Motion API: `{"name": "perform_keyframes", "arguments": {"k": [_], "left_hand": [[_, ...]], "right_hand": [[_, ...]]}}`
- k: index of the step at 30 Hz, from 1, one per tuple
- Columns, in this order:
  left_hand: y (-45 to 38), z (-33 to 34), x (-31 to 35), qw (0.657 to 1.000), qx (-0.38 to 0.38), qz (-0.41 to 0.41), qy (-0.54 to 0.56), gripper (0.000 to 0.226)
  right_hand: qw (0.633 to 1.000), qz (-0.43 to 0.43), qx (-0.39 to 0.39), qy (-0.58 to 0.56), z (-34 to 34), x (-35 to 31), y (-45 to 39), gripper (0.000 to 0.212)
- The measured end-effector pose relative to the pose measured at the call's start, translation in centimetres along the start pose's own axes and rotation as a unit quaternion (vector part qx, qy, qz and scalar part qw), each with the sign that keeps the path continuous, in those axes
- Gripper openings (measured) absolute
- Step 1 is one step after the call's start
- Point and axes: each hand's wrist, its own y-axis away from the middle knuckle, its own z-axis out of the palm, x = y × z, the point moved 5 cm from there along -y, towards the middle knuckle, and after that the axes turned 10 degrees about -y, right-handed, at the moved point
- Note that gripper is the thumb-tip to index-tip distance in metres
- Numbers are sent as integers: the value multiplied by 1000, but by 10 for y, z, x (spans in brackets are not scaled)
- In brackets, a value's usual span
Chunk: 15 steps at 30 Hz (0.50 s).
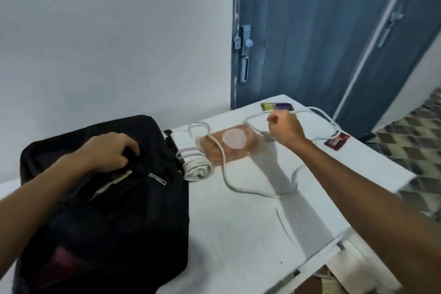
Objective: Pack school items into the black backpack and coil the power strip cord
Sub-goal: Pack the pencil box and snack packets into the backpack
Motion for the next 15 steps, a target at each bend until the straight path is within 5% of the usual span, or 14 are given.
{"name": "perform_keyframes", "arguments": {"k": [4,7,11,15], "left_hand": [[-17,1,13,997,-45,-14,-58,32],[-23,-1,20,994,-73,-23,-73,31],[-23,-4,27,991,-99,-34,-79,34],[-20,-7,32,990,-117,-36,-76,35]], "right_hand": [[973,135,47,182,-60,117,-14,25],[956,202,32,209,-78,167,-7,38],[958,175,-22,227,-72,191,-5,48],[951,122,22,282,-68,186,-4,37]]}}
